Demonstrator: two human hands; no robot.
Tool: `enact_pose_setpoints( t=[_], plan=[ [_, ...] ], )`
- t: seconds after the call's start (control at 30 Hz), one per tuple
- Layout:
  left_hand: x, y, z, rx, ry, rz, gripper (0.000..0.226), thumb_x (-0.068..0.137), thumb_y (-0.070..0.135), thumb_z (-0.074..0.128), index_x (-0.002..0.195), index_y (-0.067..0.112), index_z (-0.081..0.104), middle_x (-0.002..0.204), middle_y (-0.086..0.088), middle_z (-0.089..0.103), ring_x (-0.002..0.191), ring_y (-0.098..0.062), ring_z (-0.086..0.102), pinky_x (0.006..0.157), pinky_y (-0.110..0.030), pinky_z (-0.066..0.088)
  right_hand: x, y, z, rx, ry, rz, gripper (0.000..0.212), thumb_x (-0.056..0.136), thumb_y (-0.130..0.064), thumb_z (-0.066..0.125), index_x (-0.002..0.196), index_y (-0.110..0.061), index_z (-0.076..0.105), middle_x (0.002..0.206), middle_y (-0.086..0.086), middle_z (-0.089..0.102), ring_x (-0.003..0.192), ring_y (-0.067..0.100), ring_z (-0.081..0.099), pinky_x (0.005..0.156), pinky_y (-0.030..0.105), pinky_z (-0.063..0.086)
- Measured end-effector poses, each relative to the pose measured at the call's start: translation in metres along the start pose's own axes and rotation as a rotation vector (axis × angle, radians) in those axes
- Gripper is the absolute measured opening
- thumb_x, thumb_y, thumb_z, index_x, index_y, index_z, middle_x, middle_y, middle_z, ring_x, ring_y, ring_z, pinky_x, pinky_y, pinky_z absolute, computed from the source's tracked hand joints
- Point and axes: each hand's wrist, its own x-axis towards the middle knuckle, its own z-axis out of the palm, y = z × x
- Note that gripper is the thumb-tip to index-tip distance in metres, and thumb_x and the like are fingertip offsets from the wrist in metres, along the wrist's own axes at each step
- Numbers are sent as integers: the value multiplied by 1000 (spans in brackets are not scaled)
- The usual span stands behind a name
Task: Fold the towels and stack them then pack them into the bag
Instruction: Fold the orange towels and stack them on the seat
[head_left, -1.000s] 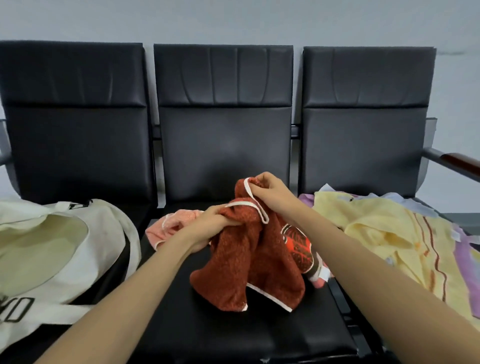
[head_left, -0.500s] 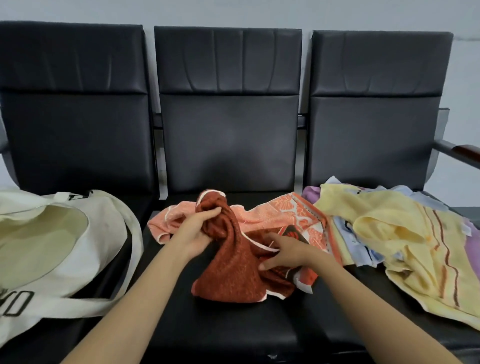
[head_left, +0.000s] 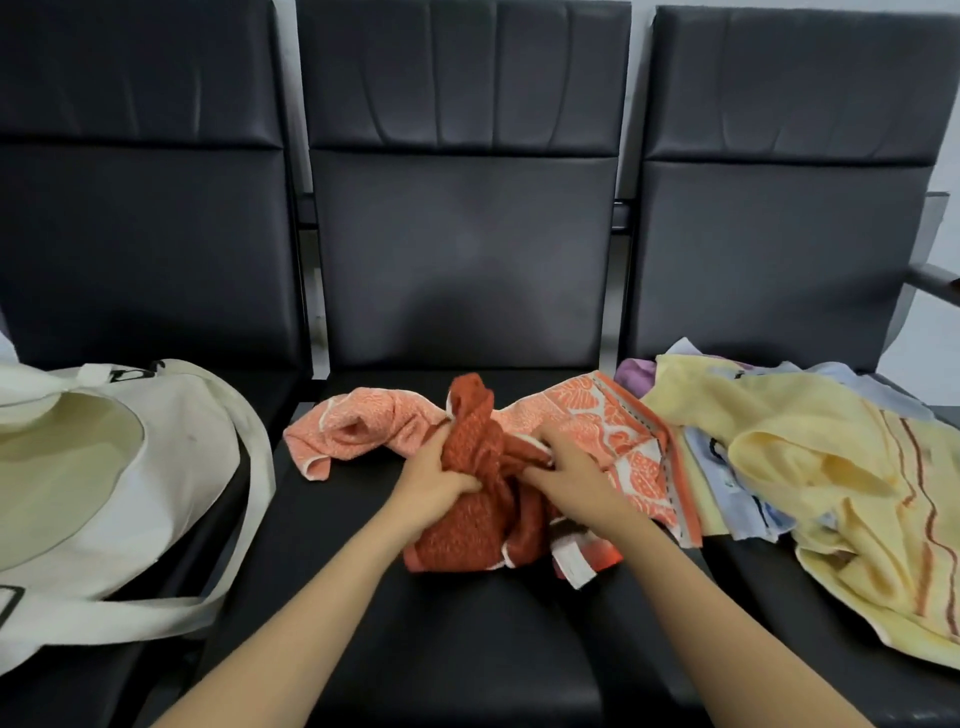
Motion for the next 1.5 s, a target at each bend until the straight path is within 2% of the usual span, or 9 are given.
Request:
enact_pose_setpoints(
  t=[0.3,0.43,0.57,0.73,0.87,1.1,1.23,1.4,1.5],
  plan=[
    [78,95,-46,497,26,560,68,75,-6,66,139,11,49,138,-6,49,129,-16,42,106,-7,24,21,-16,-10,876,145,122,36,86,-15,70,117,-12,52,114,17,65,105,30,66,92,47,53],
    [110,108,-45,590,327,171,81,83,15,71,149,14,25,149,-16,26,135,-35,29,113,-40,27,30,18,-7,453,266,335,49,87,-21,68,126,-14,40,123,14,58,108,27,60,97,46,48],
    [88,71,-4,583,237,166,60,85,14,65,139,8,40,139,-17,35,130,-35,35,110,-39,30,25,43,-10,-18,285,356,54,84,-17,66,128,-4,36,130,17,47,116,32,49,100,39,41],
    [53,-10,36,306,115,-253,65,83,26,64,136,3,35,141,-15,32,131,-31,36,110,-38,35,18,33,-5,-228,235,216,63,84,-37,67,135,-18,38,132,14,45,119,32,47,99,38,39],
    [42,-30,44,-141,58,-412,36,87,10,60,121,1,57,113,-9,65,96,-18,63,74,-25,53,15,29,-1,-192,70,189,53,85,-41,65,133,-28,47,129,11,51,116,26,52,96,30,40],
    [28,-4,38,-338,28,-377,11,96,17,54,102,14,62,91,-4,69,76,-14,63,59,-26,50,5,26,-3,-178,-90,153,47,83,-36,70,125,-16,59,117,-3,55,108,12,52,86,20,36],
    [22,24,18,-336,172,-57,15,100,22,48,101,14,61,99,-6,70,93,-23,67,76,-39,58,10,19,-11,56,230,85,35,78,8,55,103,-15,66,102,-1,64,100,19,60,73,15,41],
    [18,41,-31,-83,370,178,19,97,30,52,88,18,63,83,-5,67,83,-21,63,77,-44,51,8,9,-36,349,517,43,33,78,10,45,85,-16,64,91,-4,65,85,12,59,77,23,49],
    [19,31,-57,87,430,92,11,95,26,55,97,19,64,86,2,63,86,-23,60,74,-35,45,3,17,-41,117,533,62,31,78,12,43,84,-9,64,91,2,67,81,12,59,67,10,43]
  ],
)
